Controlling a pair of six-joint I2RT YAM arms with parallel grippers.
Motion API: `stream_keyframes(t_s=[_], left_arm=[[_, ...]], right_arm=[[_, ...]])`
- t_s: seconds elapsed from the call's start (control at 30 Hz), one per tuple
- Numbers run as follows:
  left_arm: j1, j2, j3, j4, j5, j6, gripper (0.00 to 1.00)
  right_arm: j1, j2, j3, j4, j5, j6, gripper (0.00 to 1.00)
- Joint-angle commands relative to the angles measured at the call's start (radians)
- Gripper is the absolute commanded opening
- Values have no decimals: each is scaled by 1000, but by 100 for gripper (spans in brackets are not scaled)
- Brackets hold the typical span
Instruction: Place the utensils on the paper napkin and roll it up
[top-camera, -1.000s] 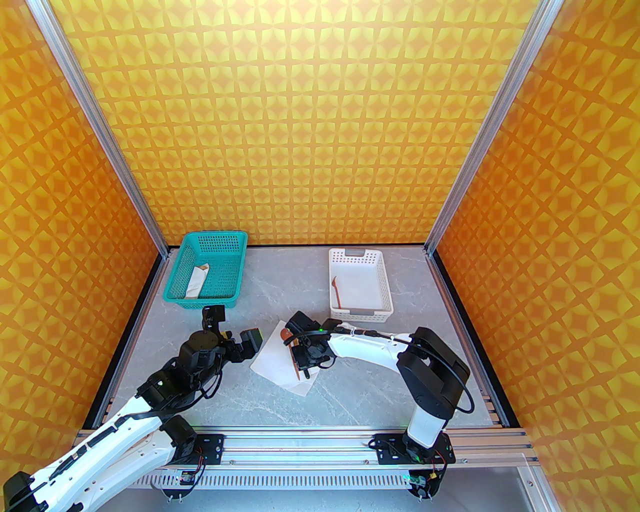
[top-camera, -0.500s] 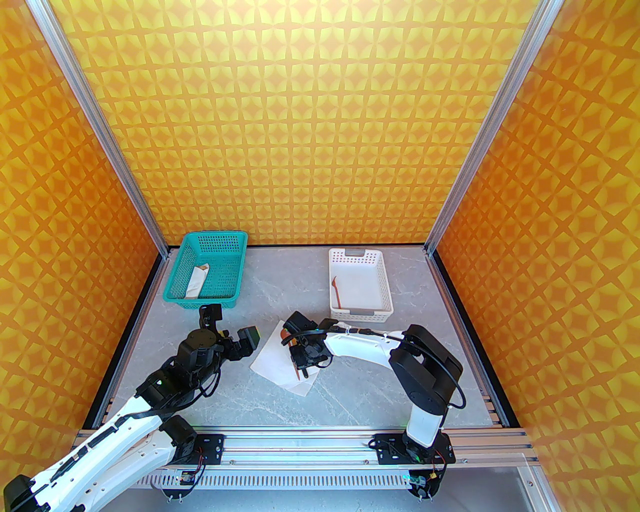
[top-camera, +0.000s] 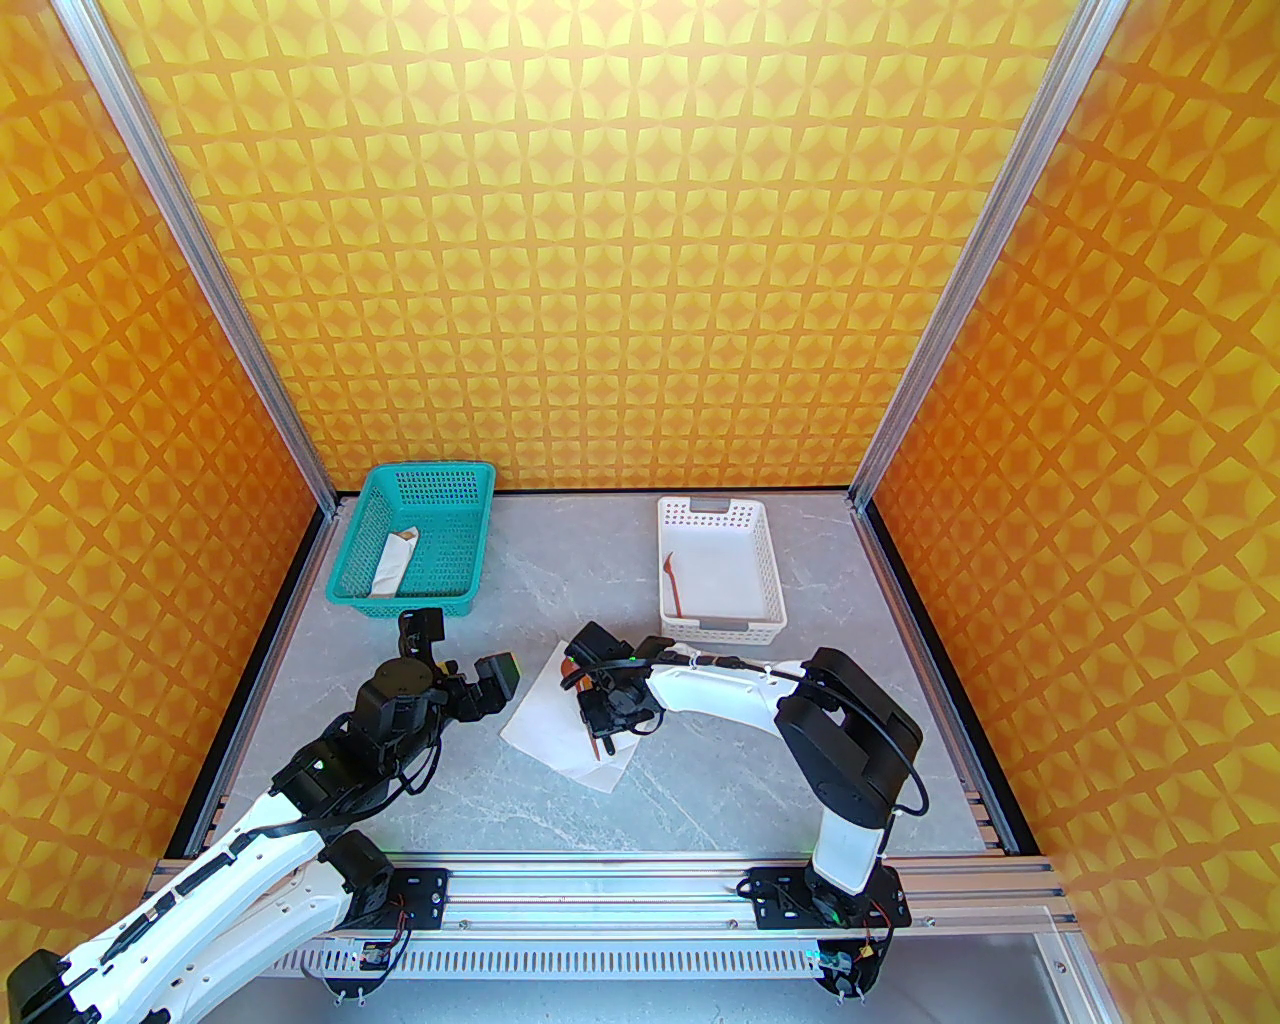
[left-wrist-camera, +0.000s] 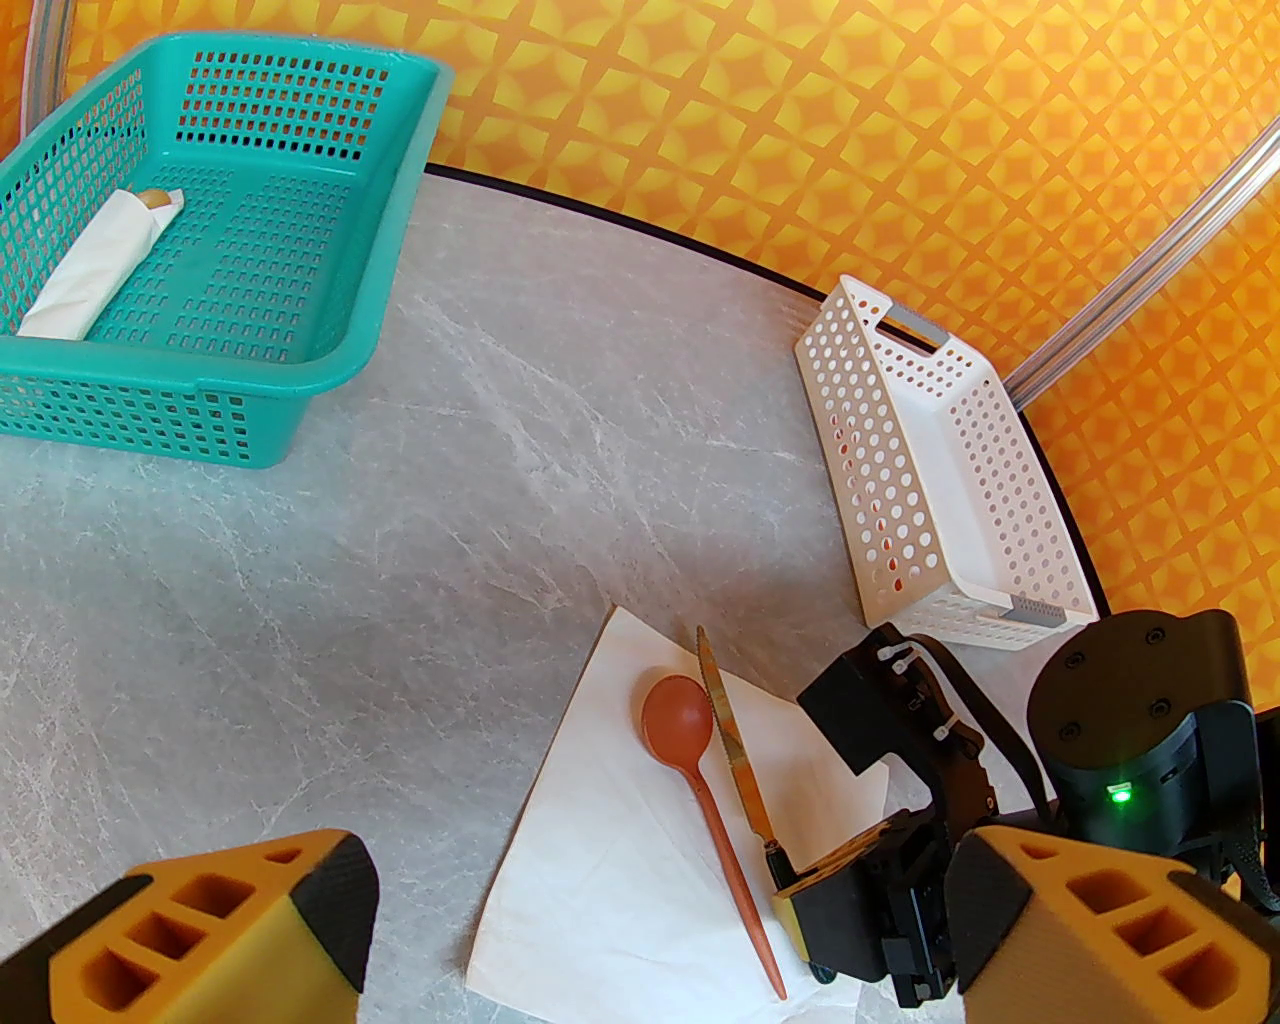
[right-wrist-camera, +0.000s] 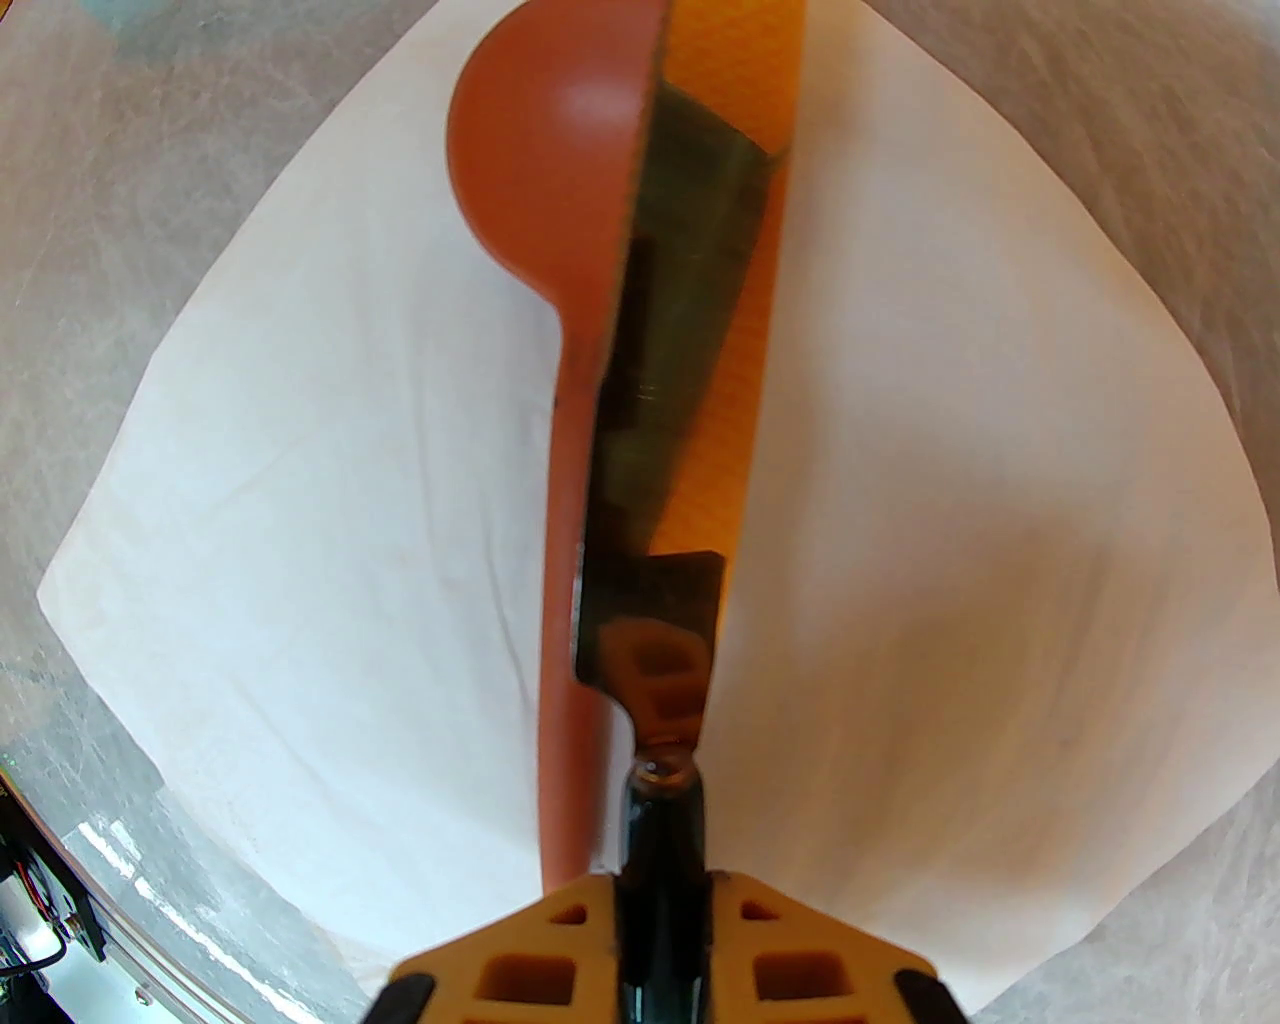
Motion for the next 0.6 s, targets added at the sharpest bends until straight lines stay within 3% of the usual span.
stream_keyframes(t_s=[0.0, 0.57], left_arm=[[8, -5, 7, -29, -13, 11, 99], [8, -8, 1, -33, -14, 6, 99]], right_arm=[[9, 19, 24, 18, 12, 6, 16], [10, 25, 23, 25, -4, 9, 19]])
